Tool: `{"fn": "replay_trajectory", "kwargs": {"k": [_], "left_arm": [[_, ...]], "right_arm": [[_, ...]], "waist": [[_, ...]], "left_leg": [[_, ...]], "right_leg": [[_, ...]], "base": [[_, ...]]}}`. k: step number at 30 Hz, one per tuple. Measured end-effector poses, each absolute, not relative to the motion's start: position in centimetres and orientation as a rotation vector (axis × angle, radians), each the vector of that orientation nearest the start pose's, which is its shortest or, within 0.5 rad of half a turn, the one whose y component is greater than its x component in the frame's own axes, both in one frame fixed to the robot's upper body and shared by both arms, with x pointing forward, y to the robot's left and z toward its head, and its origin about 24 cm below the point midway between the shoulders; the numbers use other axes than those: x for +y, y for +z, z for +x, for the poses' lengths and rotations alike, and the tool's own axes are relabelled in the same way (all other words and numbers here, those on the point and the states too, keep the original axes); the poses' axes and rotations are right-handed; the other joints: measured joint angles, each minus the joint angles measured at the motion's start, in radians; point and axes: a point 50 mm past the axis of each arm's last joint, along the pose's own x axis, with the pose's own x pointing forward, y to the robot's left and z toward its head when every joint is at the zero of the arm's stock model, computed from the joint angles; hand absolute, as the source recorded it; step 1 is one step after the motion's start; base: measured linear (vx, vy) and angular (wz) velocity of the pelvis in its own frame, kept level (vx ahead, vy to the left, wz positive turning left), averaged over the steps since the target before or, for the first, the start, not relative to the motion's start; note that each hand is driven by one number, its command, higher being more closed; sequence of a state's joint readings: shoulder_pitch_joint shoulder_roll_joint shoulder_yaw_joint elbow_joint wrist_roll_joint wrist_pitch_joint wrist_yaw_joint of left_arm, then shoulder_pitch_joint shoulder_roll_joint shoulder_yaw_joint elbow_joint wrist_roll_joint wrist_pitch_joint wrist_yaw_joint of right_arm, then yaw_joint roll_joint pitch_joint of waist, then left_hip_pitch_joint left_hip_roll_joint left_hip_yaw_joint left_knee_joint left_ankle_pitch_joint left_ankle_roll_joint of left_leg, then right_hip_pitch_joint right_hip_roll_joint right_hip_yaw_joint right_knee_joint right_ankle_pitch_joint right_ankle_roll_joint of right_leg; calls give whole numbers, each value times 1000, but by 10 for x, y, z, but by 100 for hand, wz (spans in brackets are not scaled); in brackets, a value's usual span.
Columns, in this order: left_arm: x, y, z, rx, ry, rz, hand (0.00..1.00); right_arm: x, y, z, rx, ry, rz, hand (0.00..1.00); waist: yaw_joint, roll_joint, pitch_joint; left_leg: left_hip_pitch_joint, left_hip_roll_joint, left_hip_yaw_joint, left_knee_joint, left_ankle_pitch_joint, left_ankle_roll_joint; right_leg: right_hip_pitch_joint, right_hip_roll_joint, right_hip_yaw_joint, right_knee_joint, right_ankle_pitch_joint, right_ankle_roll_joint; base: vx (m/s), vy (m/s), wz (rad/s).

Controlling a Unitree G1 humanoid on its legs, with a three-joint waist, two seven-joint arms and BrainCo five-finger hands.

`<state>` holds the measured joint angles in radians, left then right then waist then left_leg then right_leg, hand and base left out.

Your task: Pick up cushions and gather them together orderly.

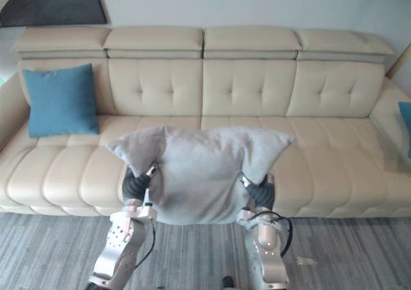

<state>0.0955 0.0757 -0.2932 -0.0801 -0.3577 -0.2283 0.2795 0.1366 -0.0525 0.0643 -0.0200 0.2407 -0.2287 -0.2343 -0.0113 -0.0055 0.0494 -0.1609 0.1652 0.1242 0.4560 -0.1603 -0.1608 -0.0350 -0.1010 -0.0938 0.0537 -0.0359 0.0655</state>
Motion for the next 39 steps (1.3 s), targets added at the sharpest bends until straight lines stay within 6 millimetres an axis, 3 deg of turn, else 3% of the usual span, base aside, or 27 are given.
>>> {"fn": "replay_trajectory", "kwargs": {"k": [4, 6, 7, 9, 10, 11, 12, 14, 16, 17, 20, 22, 23, 24, 25, 26, 27, 30, 32, 33, 34, 36, 37, 39], "left_arm": [[114, 54, 228, -117, 47, -365, 100], [115, 53, 226, -113, 51, -364, 100], [116, 53, 225, -113, 51, -363, 100], [116, 54, 220, -119, 55, -374, 100], [117, 55, 220, -121, 55, -373, 100], [117, 57, 220, -130, 53, -372, 100], [117, 57, 220, -130, 53, -374, 100], [117, 57, 220, -129, 52, -368, 100], [119, 56, 220, -126, 50, -356, 100], [122, 54, 219, -119, 47, -336, 100], [126, 51, 220, -110, 47, -310, 100], [128, 47, 221, -99, 49, -296, 100], [128, 43, 221, -79, 53, -290, 100], [128, 41, 221, -73, 54, -288, 100], [127, 38, 221, -59, 54, -288, 100], [123, 36, 220, -43, 60, -309, 100], [122, 36, 221, -42, 57, -313, 100], [115, 35, 221, -30, 43, -332, 100], [111, 36, 221, -37, 39, -359, 100], [110, 38, 220, -43, 38, -367, 100], [110, 39, 220, -49, 36, -371, 100], [109, 47, 216, -85, 32, -398, 100], [108, 48, 216, -89, 32, -403, 100], [107, 50, 216, -98, 34, -412, 100]], "right_arm": [[-168, 39, 227, -110, -234, 205, 100], [-167, 40, 227, -112, -234, 209, 100], [-167, 39, 227, -111, -234, 210, 100], [-165, 43, 232, -120, -215, 202, 100], [-164, 43, 232, -118, -211, 202, 100], [-163, 42, 232, -118, -207, 201, 100], [-164, 42, 232, -117, -206, 194, 100], [-164, 42, 232, -112, -201, 182, 100], [-164, 40, 233, -105, -201, 180, 100], [-163, 35, 235, -85, -199, 174, 100], [-159, 27, 236, -50, -194, 179, 100], [-159, 26, 239, -43, -179, 169, 100], [-160, 25, 239, -41, -170, 165, 100], [-160, 25, 239, -41, -169, 165, 100], [-162, 26, 239, -42, -167, 154, 100], [-165, 26, 241, -42, -162, 137, 100], [-167, 26, 240, -38, -161, 127, 100], [-171, 25, 228, -32, -179, 130, 100], [-173, 38, 215, -85, -186, 141, 100], [-174, 45, 210, -114, -185, 146, 100], [-174, 48, 209, -126, -185, 148, 100], [-173, 60, 207, -186, -180, 160, 100], [-173, 61, 207, -192, -180, 161, 100], [-173, 61, 207, -192, -181, 167, 100]], "waist": [[2, 23, -1], [7, 14, 12], [8, 6, 16], [28, 24, 16], [29, 23, 15], [22, 16, 13], [19, 15, 14], [22, 20, 16], [15, 24, 22], [7, 28, 30], [-1, 12, 28], [-5, 12, 42], [-8, 3, 43], [-12, -1, 49], [-32, 9, 64], [-27, 46, 67], [-19, 57, 71], [-29, 52, 75], [-28, 50, 76], [-15, 47, 76], [-5, 42, 77], [11, 49, 70], [14, 50, 68], [20, 49, 68]], "left_leg": [[-14, -14, 5, -66, 2, -2], [-67, -24, 7, 11, 4, -6], [-89, -34, 4, 22, -24, -13], [-45, -57, 31, -97, -79, 82], [-41, -64, 36, -104, -81, 93], [-33, -80, 57, -114, -80, 110], [-12, -99, 84, -127, -86, 121], [35, -109, 122, -151, -90, 126], [95, -112, 133, -192, -90, 126], [158, -107, 136, -230, -93, 131], [206, -104, 136, -271, -101, 146], [231, -85, 135, -298, -102, 145], [249, -83, 131, -299, -104, 140], [263, -86, 126, -299, -109, 131], [297, -84, 103, -299, -130, 99], [298, -52, 92, -299, -133, 87], [302, -34, 64, -274, -123, 76], [290, 1, 17, -144, -83, 34], [193, 35, -14, 136, -28, 19], [129, 55, -18, 289, 56, 7], [107, 63, -14, 340, 62, 11], [11, 88, 42, 394, -42, 57], [-2, 86, 56, 375, -59, 70], [-14, 61, 84, 199, -102, 102]], "right_leg": [[-20, -1, 19, -54, 17, -25], [-6, -9, 60, -115, 49, -70], [-3, -16, 71, -122, 57, -67], [-39, -22, 114, -96, 42, -15], [-40, -24, 116, -95, 36, -14], [-58, -52, 124, -67, 40, -2], [-111, -73, 134, 47, 26, 52], [-192, -82, 131, 224, -6, 76], [-245, -90, 99, 380, -7, 65], [-277, -89, 65, 477, -26, 20], [-327, -71, 12, 503, -87, 3], [-349, -15, -9, 350, -59, -18], [-339, 16, 5, 187, 33, -31], [-323, 25, 19, 111, 86, -34], [-277, 44, 48, 35, 187, -49], [-261, 77, 44, 30, 195, -54], [-261, 97, 33, 56, 151, -69], [-207, 103, -9, 122, 69, -97], [-137, 94, -57, 153, 8, -103], [-99, 91, -64, 151, -18, -109], [-90, 88, -64, 150, -34, -112], [-65, 81, -66, 137, -58, -125], [-62, 79, -66, 130, -57, -126], [-41, 62, -66, 114, -58, -124]], "base": [[16, 17, -6], [60, 85, -3], [54, 131, -34], [54, 212, -70], [98, 213, -48], [135, 130, -30], [170, 165, -34], [240, 181, -50], [233, 121, -36], [213, 53, -16], [237, -43, -7], [270, -175, -2], [238, -165, 11], [317, -230, 30], [306, -205, 13], [337, -243, -2], [253, -181, -21], [262, -214, 34], [219, -175, 71], [123, -92, 36], [163, -87, 17], [139, -25, 12], [126, 23, 13], [170, 101, -2]]}}
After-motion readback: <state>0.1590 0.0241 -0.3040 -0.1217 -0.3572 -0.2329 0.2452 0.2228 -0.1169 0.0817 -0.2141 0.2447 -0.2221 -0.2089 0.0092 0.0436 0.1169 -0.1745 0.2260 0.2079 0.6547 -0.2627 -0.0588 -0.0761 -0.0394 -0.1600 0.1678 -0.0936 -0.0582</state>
